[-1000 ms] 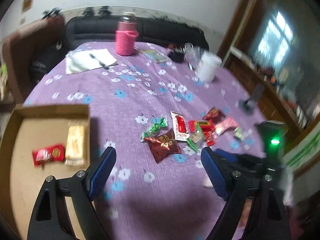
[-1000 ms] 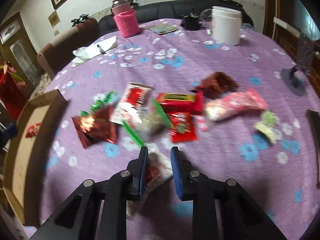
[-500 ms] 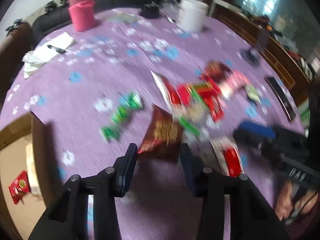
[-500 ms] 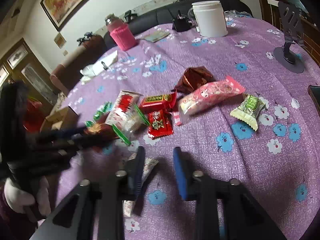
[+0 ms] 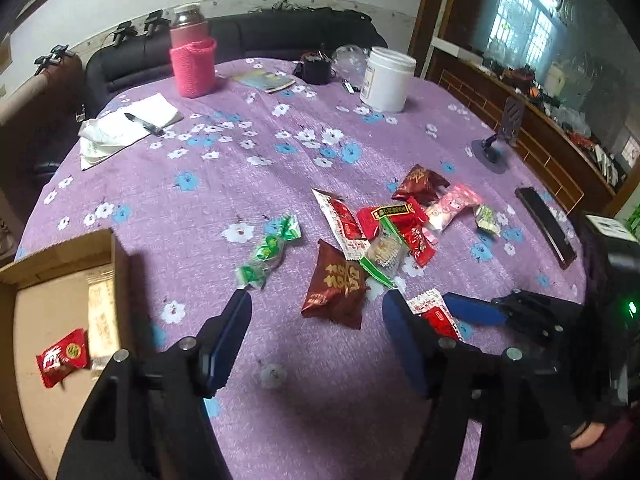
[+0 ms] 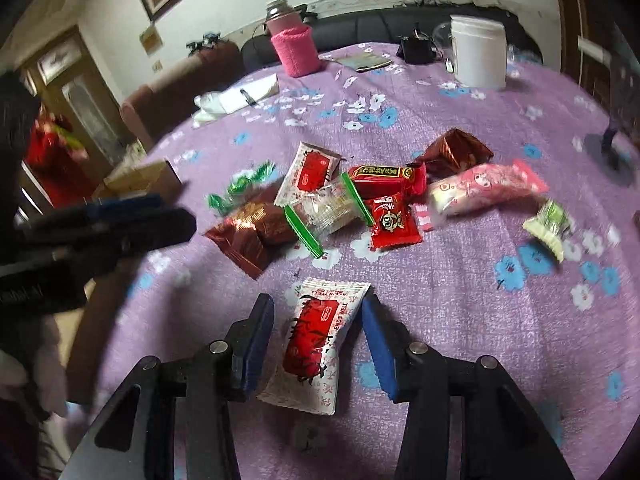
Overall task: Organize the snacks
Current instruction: 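Grasp the brown chocolate wrapper with the left tool while the right grasps a white-red packet, then carry the brown wrapper and white-red packet over the box with both tools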
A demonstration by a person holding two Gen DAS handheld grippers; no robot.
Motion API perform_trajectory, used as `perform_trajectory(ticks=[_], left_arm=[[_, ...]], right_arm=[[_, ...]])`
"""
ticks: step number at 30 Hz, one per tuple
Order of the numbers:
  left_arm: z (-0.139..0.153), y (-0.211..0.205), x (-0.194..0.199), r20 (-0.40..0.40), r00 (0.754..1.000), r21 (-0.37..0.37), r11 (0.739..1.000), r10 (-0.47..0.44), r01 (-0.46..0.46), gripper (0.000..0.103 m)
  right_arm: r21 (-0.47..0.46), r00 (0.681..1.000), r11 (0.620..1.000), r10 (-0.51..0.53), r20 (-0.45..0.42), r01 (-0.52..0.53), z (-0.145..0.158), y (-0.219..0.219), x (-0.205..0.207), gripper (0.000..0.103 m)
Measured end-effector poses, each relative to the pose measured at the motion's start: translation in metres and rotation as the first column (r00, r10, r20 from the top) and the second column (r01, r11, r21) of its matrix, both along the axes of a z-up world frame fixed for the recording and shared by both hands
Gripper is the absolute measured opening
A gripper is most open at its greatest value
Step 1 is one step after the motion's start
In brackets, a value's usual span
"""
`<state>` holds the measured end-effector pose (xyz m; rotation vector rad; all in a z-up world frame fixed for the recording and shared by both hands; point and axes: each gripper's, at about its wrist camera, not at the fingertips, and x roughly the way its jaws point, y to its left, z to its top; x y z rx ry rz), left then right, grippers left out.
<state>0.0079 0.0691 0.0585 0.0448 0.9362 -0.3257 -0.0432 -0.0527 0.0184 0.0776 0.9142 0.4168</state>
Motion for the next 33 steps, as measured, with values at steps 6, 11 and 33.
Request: perform_trajectory(ticks=[6, 11, 33], left_arm=[[-0.018, -0.028, 0.015, -0.018, 0.999, 0.088, 0.995, -0.044, 0.046, 0.067], [-0.031, -0.038, 0.025, -0.024, 0.998, 0.137, 0.989, -0.053, 0.056, 0.066], [0.033, 0.033, -0.069, 0.109, 0.989, -0.18, 0.98, 0.104, -0.083, 0.035]], right_arm=[[-0.05, 0.999, 0.998, -0.049, -0.003, 0.049, -0.001, -0.008, 0.001, 0.026], [-0.027, 0.997, 0.997, -0.075, -0.014, 0.075, -0.001, -0.019, 0.004, 0.025], [0.059, 0.997, 0.995, -0.079, 0.0, 0.079, 0.001, -0.026, 0.004, 0.02]])
